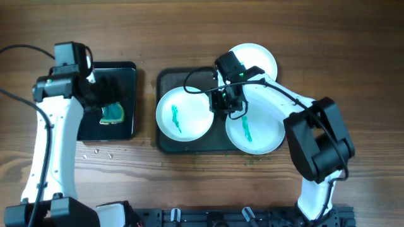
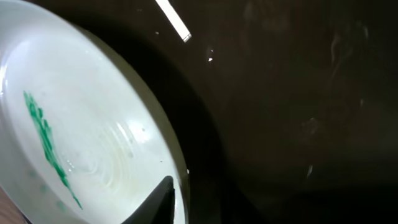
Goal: Clean dirty plates on tray and stack at the side
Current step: 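Grasp the green-and-yellow sponge from the black tray with the left gripper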
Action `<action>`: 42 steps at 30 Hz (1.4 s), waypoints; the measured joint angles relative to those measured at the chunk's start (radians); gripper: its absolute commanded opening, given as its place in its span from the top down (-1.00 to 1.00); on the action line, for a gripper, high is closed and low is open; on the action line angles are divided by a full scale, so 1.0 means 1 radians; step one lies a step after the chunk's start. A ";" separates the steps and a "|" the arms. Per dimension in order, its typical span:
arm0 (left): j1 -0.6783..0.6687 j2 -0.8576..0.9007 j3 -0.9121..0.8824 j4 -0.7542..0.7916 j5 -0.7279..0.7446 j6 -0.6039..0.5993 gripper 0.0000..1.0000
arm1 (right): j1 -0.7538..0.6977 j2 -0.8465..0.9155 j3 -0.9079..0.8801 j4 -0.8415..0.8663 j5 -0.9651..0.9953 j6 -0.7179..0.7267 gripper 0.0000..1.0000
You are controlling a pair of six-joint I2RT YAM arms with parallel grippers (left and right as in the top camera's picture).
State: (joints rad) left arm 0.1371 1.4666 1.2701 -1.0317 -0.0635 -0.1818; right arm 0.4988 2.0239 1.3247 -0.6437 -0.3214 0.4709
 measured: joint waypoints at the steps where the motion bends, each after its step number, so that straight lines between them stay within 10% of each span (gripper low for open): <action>1: 0.007 0.000 0.000 0.003 0.000 0.000 -0.96 | 0.000 0.006 0.000 0.003 -0.001 0.008 0.81; 13: 0.034 0.271 0.004 0.102 0.048 0.069 -0.30 | 0.005 0.020 0.000 0.024 -0.019 0.067 0.91; 20: 0.034 0.436 0.004 0.172 0.037 0.104 -0.39 | 0.005 0.020 0.000 0.027 -0.023 0.068 0.91; 24: 0.034 0.504 0.004 0.219 0.009 0.111 0.42 | 0.005 0.021 0.000 0.035 -0.026 0.068 0.92; 29: 0.034 0.505 0.004 0.235 -0.003 0.119 0.92 | 0.005 0.023 0.000 0.037 -0.029 0.068 0.91; 42: 0.034 0.321 0.058 0.054 0.048 0.109 0.92 | 0.004 0.024 0.000 0.040 -0.037 0.068 0.91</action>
State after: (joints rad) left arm 0.1715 1.7874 1.3285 -0.9775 -0.0158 -0.0727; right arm 0.5026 2.0480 1.3251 -0.6033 -0.3584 0.5385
